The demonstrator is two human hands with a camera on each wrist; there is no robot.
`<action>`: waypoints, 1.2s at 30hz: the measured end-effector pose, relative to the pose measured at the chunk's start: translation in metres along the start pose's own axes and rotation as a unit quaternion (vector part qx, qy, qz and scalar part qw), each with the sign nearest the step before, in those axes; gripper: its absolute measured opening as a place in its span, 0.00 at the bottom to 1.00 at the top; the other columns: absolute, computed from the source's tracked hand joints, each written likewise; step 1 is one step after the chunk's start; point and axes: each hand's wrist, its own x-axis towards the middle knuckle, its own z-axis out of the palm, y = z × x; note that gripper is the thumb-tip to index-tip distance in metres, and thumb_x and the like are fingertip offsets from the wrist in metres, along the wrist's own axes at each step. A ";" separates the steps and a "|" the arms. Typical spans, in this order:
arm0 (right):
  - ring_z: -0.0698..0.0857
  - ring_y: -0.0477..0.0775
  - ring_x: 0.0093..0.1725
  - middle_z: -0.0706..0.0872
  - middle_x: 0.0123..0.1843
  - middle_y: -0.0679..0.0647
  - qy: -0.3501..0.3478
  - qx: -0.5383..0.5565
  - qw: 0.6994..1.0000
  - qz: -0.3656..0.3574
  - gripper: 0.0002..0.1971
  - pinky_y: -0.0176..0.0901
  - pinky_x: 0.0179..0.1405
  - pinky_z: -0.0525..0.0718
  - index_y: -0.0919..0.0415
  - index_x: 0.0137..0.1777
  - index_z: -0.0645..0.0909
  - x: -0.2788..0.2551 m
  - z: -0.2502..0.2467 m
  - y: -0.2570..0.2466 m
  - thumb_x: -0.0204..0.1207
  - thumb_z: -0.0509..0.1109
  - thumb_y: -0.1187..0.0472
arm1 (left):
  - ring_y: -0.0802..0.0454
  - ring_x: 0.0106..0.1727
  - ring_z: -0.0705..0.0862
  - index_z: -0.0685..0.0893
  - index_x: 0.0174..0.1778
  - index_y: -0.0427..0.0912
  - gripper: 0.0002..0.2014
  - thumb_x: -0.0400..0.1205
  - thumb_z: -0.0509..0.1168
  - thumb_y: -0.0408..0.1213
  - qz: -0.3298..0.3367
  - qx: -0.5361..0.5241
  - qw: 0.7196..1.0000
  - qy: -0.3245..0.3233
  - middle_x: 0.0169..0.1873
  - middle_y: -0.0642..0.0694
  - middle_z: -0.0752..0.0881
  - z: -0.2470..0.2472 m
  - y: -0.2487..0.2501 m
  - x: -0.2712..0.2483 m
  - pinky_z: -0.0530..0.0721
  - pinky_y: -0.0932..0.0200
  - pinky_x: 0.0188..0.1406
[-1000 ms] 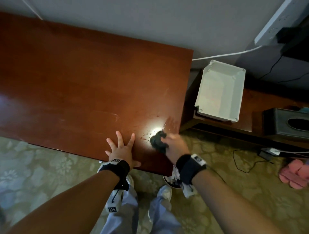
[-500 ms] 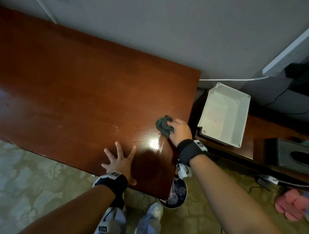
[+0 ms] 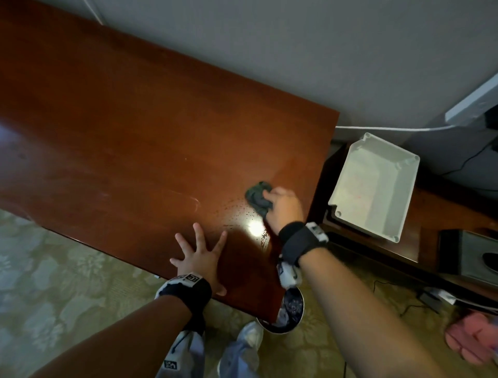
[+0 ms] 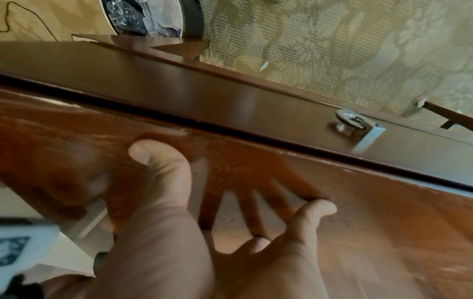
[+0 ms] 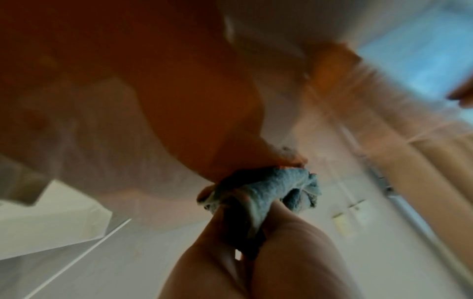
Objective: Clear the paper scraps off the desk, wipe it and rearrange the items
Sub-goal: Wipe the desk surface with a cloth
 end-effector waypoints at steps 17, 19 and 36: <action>0.77 0.63 0.67 0.84 0.66 0.56 0.018 0.000 1.000 0.017 0.23 0.48 0.71 0.76 0.57 0.69 0.83 0.049 0.004 -0.043 0.74 0.68 0.70 | 0.19 0.79 0.30 0.28 0.79 0.71 0.68 0.64 0.81 0.60 0.019 0.006 1.000 0.019 0.78 0.39 0.19 0.001 -0.007 -0.002 0.65 0.20 0.73; 0.78 0.63 0.66 0.84 0.66 0.57 0.029 -0.006 0.999 0.026 0.23 0.51 0.70 0.77 0.58 0.70 0.83 0.053 0.008 -0.053 0.75 0.69 0.69 | 0.18 0.79 0.31 0.28 0.80 0.71 0.68 0.64 0.81 0.61 0.025 0.015 0.999 0.023 0.78 0.39 0.19 0.003 -0.009 -0.002 0.66 0.21 0.73; 0.73 0.59 0.62 0.81 0.59 0.51 -0.168 -0.020 0.977 -0.129 0.26 0.50 0.53 0.83 0.51 0.72 0.80 -0.043 0.087 -0.160 0.74 0.66 0.68 | 0.42 0.81 0.60 0.61 0.83 0.60 0.42 0.74 0.71 0.64 -0.023 0.027 0.990 0.136 0.83 0.48 0.57 -0.072 -0.203 0.009 0.73 0.44 0.75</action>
